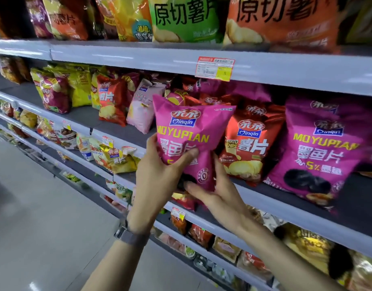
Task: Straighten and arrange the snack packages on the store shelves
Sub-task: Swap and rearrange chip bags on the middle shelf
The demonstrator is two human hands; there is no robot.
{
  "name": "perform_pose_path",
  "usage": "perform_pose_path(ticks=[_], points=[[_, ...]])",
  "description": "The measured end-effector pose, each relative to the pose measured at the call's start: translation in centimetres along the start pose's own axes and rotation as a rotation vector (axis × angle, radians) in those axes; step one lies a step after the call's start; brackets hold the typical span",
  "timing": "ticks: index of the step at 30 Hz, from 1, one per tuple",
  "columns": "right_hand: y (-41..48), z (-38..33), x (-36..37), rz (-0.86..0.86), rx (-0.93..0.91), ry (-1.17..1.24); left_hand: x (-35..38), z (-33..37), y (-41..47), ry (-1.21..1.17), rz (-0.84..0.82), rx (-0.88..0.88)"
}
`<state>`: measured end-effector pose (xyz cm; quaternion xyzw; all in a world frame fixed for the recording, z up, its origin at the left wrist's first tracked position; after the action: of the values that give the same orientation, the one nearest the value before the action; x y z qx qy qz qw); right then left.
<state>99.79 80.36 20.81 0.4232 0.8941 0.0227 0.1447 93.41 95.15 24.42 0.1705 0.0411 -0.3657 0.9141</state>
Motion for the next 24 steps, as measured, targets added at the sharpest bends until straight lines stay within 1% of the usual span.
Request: perform_pose_path(ticks=[4,12,18,21,24], points=[[-1.9,0.8,-4.2,0.173,-0.007,0.041,5.0,2.2,-1.6,-0.033,-0.175,0.035],[-7.8,3.2,-13.7,0.553,0.085,0.084,13.4,5.8,-5.2,-0.223,-0.55,0.089],[-14.7,4.4,-21.1,0.767,0.078,0.055,19.4,6.6,-9.2,-0.18,-0.756,0.215],[-16.7,5.1,-24.5,0.822,0.073,0.02,22.4,6.5,-10.8,-0.125,-0.834,0.272],[-17.0,6.0,-27.7,0.881,0.069,-0.025,25.8,6.3,-11.8,-0.077,-0.915,0.281]])
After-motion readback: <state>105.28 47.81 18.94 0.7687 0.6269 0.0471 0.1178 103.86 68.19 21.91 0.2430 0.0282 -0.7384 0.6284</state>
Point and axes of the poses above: each hand's wrist, its own y-axis towards the middle knuckle, its own x-axis out of the palm, z = x × y, the point moved 2 cm from there along y, towards the middle knuckle, and after that the axes turned 6 degrees about -y, right-handed, at the moved point
